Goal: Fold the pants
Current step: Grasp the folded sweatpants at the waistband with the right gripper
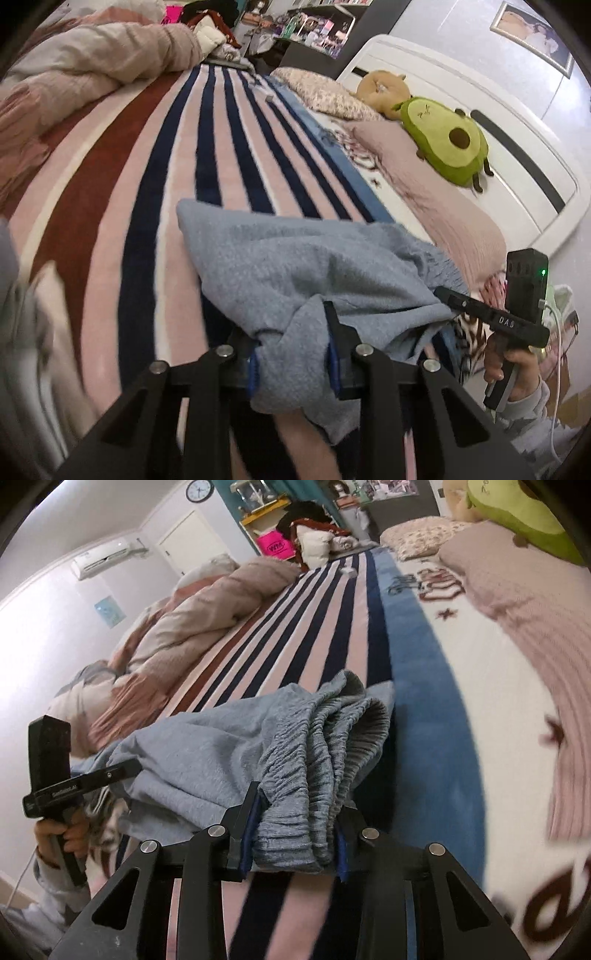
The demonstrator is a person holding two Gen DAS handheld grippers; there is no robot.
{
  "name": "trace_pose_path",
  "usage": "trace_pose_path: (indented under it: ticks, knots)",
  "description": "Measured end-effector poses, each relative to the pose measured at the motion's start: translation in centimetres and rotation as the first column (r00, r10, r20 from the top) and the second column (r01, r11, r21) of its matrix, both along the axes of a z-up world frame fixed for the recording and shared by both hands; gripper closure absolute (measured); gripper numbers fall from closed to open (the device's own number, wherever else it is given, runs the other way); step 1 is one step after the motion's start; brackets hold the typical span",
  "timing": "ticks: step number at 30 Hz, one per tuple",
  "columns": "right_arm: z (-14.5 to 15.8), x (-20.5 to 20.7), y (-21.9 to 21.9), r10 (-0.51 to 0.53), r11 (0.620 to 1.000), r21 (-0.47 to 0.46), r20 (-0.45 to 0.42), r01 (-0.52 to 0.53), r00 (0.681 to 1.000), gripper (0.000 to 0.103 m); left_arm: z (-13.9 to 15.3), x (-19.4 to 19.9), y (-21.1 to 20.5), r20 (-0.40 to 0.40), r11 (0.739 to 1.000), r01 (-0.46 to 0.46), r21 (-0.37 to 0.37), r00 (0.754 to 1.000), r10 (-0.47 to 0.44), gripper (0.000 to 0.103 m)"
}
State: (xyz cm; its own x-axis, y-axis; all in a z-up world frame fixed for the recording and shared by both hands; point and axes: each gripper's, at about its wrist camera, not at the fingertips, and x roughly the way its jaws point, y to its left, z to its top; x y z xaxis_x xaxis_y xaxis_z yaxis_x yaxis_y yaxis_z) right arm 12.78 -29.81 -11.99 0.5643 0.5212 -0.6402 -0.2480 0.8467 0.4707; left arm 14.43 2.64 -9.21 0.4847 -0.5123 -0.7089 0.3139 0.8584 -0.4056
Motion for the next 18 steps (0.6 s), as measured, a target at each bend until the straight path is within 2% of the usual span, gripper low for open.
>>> trace_pose_path:
  ticks: [2, 5, 8, 13, 18]
  knots:
    - [-0.4, -1.3, 0.4, -0.001, 1.0, -0.004, -0.011, 0.001, 1.0, 0.074, -0.9, -0.8, 0.2, -0.024, 1.0, 0.003, 0.007, 1.0, -0.003, 0.074]
    - [-0.6, -2.5, 0.5, -0.017, 0.999, -0.038, -0.002, 0.017, 1.0, 0.065, -1.7, -1.3, 0.5, -0.041, 0.999, -0.009, 0.042, 0.999, 0.011, 0.061]
    - [0.3, -3.3, -0.3, -0.055, 0.996, -0.07, 0.031, 0.057, 0.998, 0.046, -1.2, -1.4, 1.3, -0.031, 0.999, -0.027, 0.022, 0.999, 0.028, 0.057]
    - [3.4, -3.0, -1.9, -0.118, 0.986, -0.107, 0.119, 0.131, 0.986, 0.043, 0.3, -0.6, 2.1, 0.003, 0.997, -0.068, -0.034, 0.998, 0.068, 0.05]
    - [4.4, 0.2, -0.3, -0.093, 0.978, -0.169, 0.15, 0.118, 0.984, 0.043, 0.6, 1.2, 2.6, 0.035, 0.99, -0.131, -0.047, 0.991, 0.132, 0.042]
